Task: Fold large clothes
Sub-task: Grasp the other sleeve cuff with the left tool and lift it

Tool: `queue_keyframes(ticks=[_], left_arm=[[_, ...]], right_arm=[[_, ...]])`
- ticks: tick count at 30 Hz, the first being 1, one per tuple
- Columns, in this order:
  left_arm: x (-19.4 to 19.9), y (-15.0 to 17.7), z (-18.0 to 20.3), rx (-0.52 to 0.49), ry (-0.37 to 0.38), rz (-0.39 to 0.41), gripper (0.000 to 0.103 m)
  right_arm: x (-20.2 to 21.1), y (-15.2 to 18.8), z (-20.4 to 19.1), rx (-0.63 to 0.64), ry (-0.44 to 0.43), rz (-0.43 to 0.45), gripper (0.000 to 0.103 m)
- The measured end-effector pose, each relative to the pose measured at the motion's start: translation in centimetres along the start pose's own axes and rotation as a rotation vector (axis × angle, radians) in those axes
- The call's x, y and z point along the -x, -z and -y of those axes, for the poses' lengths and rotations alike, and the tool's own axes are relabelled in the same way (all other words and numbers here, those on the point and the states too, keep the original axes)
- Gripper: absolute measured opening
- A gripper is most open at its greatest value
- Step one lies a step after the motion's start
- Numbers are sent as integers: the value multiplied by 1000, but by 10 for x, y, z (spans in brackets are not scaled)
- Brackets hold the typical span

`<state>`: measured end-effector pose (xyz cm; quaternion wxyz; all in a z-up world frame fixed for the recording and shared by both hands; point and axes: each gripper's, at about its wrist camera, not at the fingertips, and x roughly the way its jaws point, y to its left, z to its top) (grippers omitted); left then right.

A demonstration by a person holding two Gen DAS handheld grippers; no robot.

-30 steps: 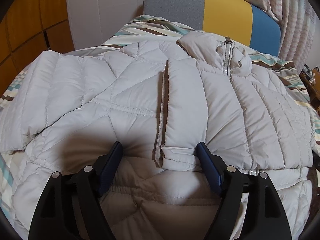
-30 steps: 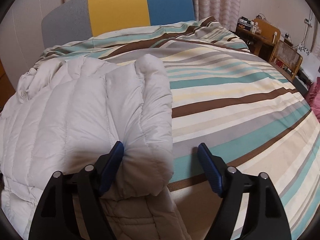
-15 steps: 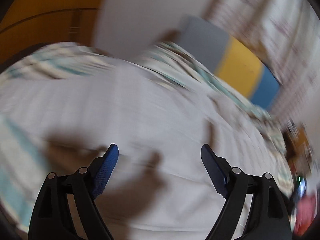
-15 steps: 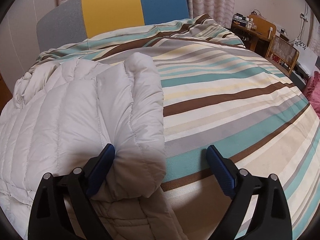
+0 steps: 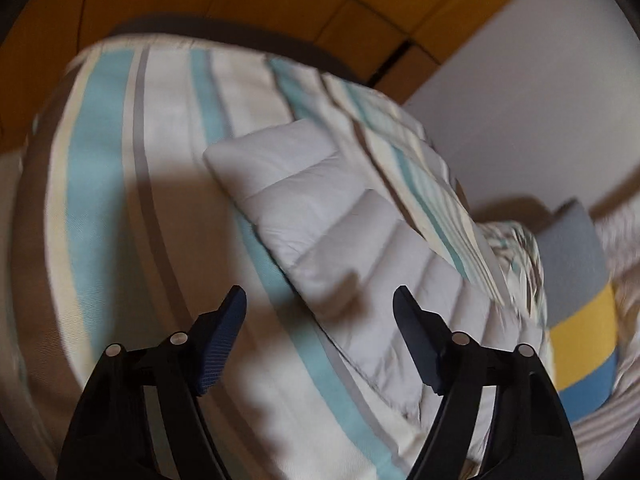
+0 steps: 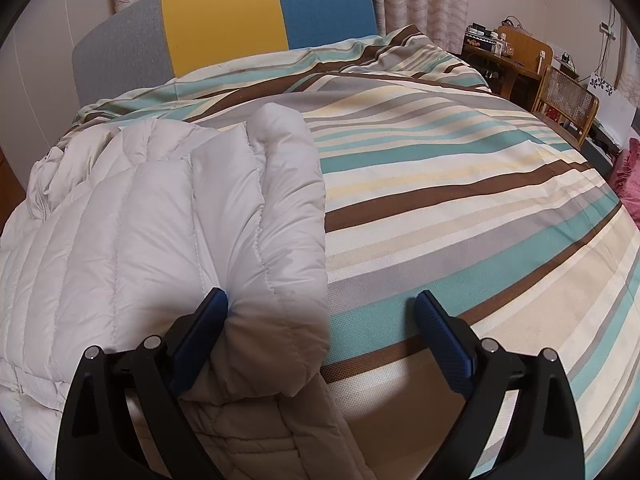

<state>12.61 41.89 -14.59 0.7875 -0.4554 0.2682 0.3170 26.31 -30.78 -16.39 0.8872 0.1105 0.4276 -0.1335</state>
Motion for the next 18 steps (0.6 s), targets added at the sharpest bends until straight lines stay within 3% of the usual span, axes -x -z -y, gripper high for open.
queue_keyframes(ticks=[3, 7, 8, 11, 13, 18], left_arm=[[-14, -2, -10, 71, 26, -19, 59], [-19, -2, -1, 16, -1, 27, 56], [-22, -3, 3, -12, -16, 29, 50], [-28, -7, 1, -3, -32, 29, 17], [-28, -7, 0, 7, -18, 31, 9], [5, 5, 29, -116, -33, 181, 8]], right_arm=[[0, 0, 0, -2, -1, -2, 95], [-2, -1, 0, -2, 0, -2, 95], [-2, -1, 0, -3, 0, -2, 95], [-2, -1, 0, -2, 0, -2, 95], [-2, -1, 0, -3, 0, -2, 95], [-2, -1, 0, -1, 2, -1, 95]])
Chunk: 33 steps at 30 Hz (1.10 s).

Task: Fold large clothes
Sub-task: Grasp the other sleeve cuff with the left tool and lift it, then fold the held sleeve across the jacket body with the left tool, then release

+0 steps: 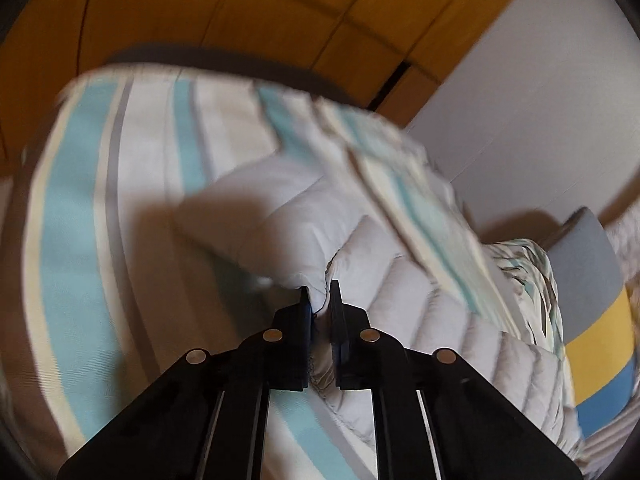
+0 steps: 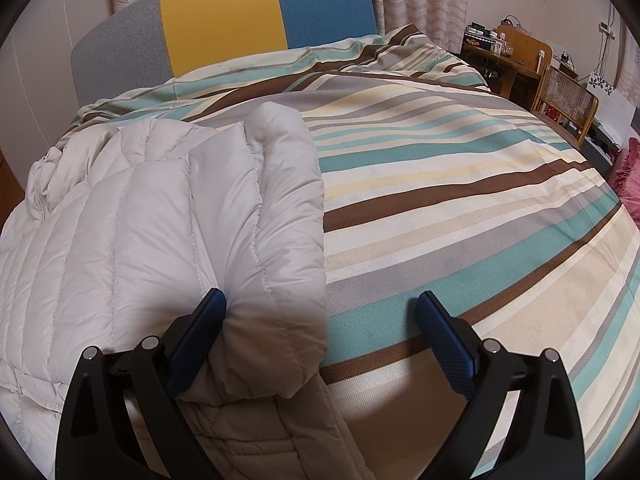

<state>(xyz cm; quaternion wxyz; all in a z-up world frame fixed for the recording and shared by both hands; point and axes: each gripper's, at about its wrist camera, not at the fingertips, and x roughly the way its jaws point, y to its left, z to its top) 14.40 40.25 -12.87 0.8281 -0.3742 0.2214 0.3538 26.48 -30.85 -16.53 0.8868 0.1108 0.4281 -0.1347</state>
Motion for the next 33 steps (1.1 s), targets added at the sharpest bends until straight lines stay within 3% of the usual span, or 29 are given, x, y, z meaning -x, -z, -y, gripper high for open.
queue_keyframes(ticks=[7, 16, 20, 27, 33], left_arm=[[63, 23, 61, -228, 79, 182, 8], [114, 103, 161, -632, 209, 262, 8], [134, 145, 197, -790, 282, 267, 8], [154, 208, 237, -947, 371, 216, 8], [157, 274, 265, -1113, 406, 144, 8]], right_arm=[[0, 0, 0, -2, -2, -1, 95], [1, 0, 2, -6, -9, -1, 95], [2, 0, 2, -9, -13, -2, 95], [2, 1, 2, -12, -17, -2, 95], [2, 1, 2, -13, -18, -2, 96]])
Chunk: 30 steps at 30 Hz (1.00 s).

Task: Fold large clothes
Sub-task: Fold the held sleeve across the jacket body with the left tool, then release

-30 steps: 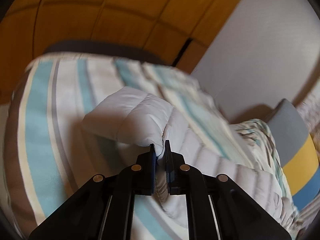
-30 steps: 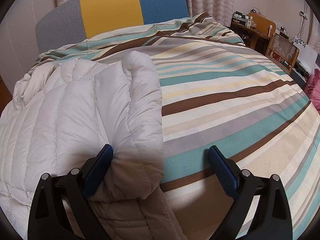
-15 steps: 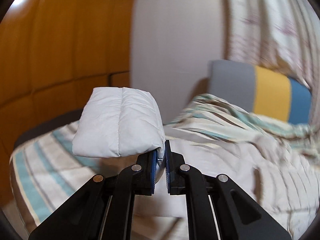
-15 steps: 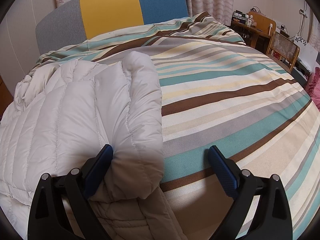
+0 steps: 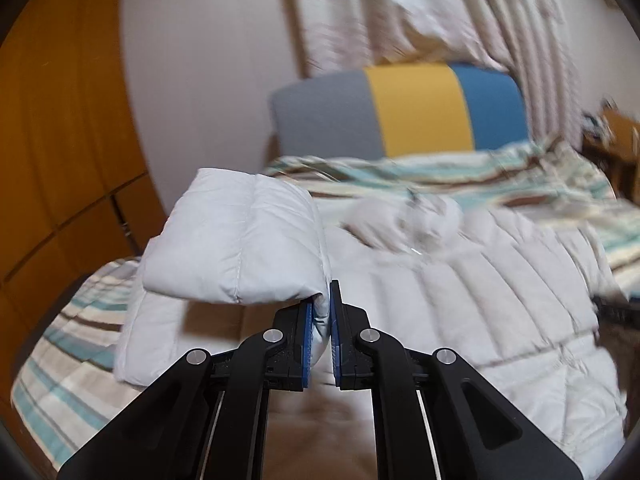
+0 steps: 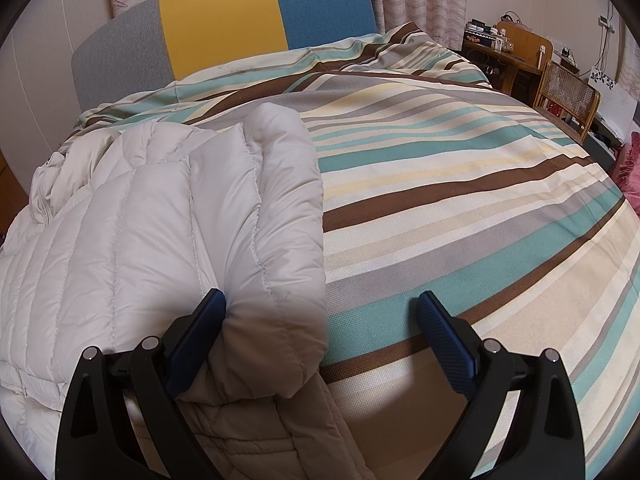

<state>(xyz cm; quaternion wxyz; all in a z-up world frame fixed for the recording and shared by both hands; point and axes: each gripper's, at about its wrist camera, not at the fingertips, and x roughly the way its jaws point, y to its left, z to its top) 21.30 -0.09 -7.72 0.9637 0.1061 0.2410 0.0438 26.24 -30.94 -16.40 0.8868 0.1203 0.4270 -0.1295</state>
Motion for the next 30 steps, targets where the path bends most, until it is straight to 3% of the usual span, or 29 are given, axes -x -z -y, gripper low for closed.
queue_keyframes(ticks=[13, 18, 21, 22, 23, 25, 27, 30], left_arm=[[-31, 16, 104, -292, 116, -112, 8], [-43, 33, 130, -424, 84, -131, 14], [-40, 33, 130, -428, 90, -119, 15], [-38, 31, 128, -419, 107, -114, 25], [-34, 29, 125, -405, 130, -110, 48], [-19, 23, 113, -347, 174, -62, 79], [-6, 17, 101, -300, 200, -29, 80], [2, 16, 78, -222, 203, -67, 80]], right_arm=[[1, 0, 1, -2, -3, 0, 95], [0, 0, 1, -1, -3, 0, 95], [0, 0, 1, -1, -3, 0, 95], [0, 0, 1, -1, -3, 0, 95], [0, 0, 1, -1, -4, 0, 95], [0, 0, 1, -1, -3, 0, 96], [1, 0, 1, 0, -2, -1, 96], [1, 0, 1, 3, -1, 3, 96]])
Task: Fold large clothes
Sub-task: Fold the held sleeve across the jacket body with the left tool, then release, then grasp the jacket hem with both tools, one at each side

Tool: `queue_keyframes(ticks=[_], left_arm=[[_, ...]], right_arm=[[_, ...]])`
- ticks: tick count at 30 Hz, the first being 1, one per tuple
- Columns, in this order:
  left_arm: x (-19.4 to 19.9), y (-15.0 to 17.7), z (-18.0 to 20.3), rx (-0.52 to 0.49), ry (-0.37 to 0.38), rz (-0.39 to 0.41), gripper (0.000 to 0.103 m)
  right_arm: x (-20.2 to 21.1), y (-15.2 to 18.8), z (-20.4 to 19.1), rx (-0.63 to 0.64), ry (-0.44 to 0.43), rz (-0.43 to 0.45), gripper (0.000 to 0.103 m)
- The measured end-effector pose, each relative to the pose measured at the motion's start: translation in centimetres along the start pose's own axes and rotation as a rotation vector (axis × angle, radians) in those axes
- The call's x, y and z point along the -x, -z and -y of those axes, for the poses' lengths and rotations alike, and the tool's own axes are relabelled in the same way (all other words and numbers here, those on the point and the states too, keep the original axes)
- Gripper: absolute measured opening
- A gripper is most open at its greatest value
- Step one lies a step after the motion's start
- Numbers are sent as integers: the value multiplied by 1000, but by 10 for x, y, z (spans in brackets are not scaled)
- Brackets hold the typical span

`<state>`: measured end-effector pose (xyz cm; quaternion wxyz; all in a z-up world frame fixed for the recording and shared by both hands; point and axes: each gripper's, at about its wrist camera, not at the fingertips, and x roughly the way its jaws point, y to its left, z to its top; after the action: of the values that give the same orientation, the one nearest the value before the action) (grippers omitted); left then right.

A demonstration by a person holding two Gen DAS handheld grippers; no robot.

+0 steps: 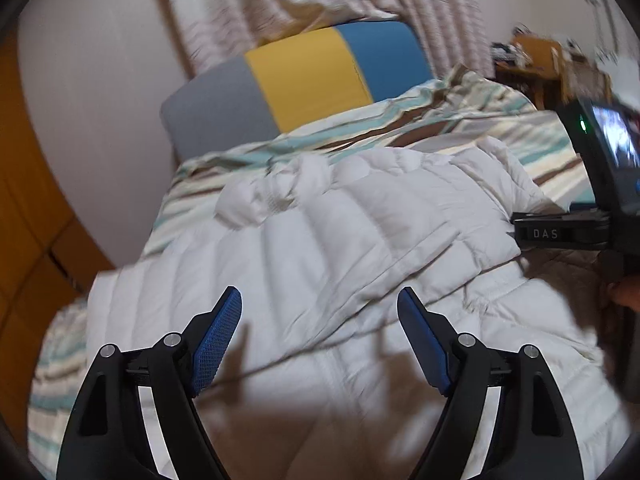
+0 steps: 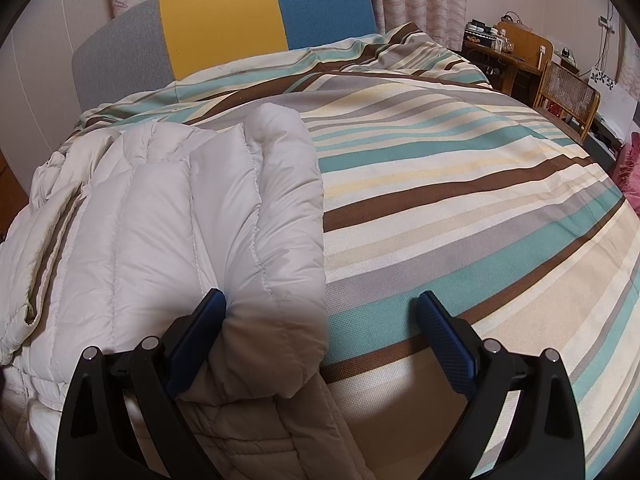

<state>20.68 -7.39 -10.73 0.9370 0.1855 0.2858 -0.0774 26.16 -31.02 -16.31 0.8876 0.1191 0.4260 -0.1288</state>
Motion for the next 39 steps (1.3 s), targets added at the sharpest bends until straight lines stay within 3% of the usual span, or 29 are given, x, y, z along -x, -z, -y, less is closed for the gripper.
queue_keyframes(ticks=[2, 7, 11, 13, 16, 21, 25, 28, 32, 35, 39], left_arm=[[3, 8, -21, 89, -28, -50, 87], [13, 47, -66, 332, -52, -146, 87], [12, 72, -93, 498, -38, -196, 87], [17, 72, -103, 543, -30, -178, 87], [22, 61, -120, 543, -65, -141, 87], [6, 33, -163, 506, -167, -110, 87], [-24, 22, -205, 516, -231, -154, 78], [-54, 29, -235, 564, -280, -238, 71], [-88, 54, -261, 662, -216, -320, 71], [-100, 74, -268, 736, -164, -315, 75], [-102, 76, -264, 718, -177, -300, 76]], right_arm=[[3, 0, 0, 2, -1, 11, 96], [28, -3, -20, 93, 5, 72, 96], [65, -13, -59, 149, -120, 168, 96], [73, -19, -87, 208, -155, 210, 97], [63, -24, -125, 309, -154, 203, 98], [37, -20, -149, 367, -124, 167, 98], [15, -10, -145, 369, -107, 135, 98], [6, -4, -142, 366, -98, 129, 99], [1, 1, -147, 391, -81, 130, 101], [-3, 5, -153, 420, -71, 117, 101], [-16, 6, -155, 425, -79, 74, 101]])
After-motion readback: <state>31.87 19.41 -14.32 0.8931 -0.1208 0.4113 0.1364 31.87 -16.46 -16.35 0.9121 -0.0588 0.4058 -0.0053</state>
